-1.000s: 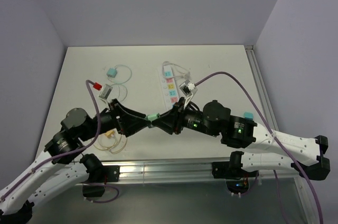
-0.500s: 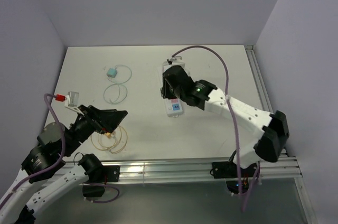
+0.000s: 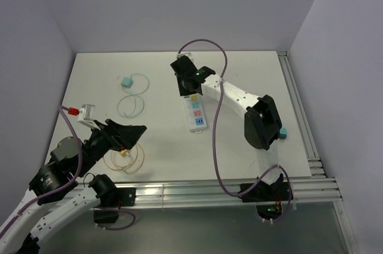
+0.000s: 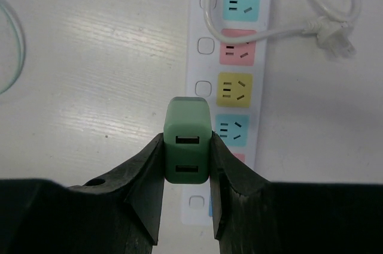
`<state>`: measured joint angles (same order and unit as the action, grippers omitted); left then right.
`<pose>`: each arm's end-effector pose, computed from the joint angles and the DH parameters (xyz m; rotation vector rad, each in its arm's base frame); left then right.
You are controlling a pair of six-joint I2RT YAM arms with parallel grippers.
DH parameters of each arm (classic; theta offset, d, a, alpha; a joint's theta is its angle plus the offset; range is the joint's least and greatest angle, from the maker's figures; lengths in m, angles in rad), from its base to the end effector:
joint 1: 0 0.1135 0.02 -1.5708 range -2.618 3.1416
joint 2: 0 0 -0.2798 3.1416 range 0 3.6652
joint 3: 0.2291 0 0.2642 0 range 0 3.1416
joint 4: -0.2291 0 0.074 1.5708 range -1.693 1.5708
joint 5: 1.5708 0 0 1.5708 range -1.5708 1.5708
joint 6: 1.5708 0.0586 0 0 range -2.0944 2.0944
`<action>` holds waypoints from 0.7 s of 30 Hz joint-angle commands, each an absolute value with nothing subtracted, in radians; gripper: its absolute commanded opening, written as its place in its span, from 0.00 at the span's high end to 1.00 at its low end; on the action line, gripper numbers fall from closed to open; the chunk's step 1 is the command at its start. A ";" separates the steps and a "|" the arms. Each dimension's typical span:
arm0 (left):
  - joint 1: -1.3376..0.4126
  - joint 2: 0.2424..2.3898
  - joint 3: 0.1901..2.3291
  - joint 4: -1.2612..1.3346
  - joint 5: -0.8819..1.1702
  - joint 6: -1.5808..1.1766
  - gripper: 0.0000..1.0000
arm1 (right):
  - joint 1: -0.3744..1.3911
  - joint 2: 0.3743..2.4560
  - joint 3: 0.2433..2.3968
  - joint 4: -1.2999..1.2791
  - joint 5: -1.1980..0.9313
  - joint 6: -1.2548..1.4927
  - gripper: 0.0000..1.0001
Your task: Insert the plug
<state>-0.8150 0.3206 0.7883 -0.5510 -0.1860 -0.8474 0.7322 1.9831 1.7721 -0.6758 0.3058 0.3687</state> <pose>0.0684 -0.0568 0.3603 -0.1803 1.7657 -1.0907 0.3675 0.3067 0.2740 -0.3047 2.3873 0.1318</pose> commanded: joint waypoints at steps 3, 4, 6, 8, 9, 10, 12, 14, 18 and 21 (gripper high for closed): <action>-0.816 0.354 0.796 -0.525 -0.232 -0.798 0.02 | 0.657 2.019 1.841 -0.644 0.170 0.310 1.00; -0.815 0.362 0.799 -0.522 -0.235 -0.795 0.02 | 0.644 2.028 1.848 -0.640 0.155 0.304 1.00; -0.815 0.367 0.796 -0.514 -0.239 -0.792 0.02 | 0.632 2.066 1.893 -0.641 0.102 0.298 1.00; -0.815 0.371 0.787 -0.503 -0.244 -0.790 0.02 | 0.615 2.103 1.955 -0.664 0.074 0.295 1.00; -0.815 0.371 0.781 -0.500 -0.247 -0.792 0.02 | 0.609 2.135 1.974 -0.670 0.069 0.293 1.00; -0.815 0.373 0.773 -0.496 -0.250 -0.790 0.02 | 0.604 2.150 1.992 -0.676 0.061 0.291 1.00; -0.815 0.373 0.770 -0.486 -0.252 -0.790 0.02 | 0.600 2.184 2.026 -0.678 0.039 0.288 1.00; -0.815 0.377 0.765 -0.480 -0.249 -0.787 0.02 | 0.594 2.203 2.048 -0.667 0.014 0.287 1.00; -0.815 0.397 0.767 -0.469 -0.252 -0.778 0.01 | 0.592 2.246 2.072 -0.637 -0.011 0.288 1.00; -0.815 0.411 0.775 -0.465 -0.247 -0.772 0.02 | 0.583 2.273 2.098 -0.632 -0.002 0.295 1.00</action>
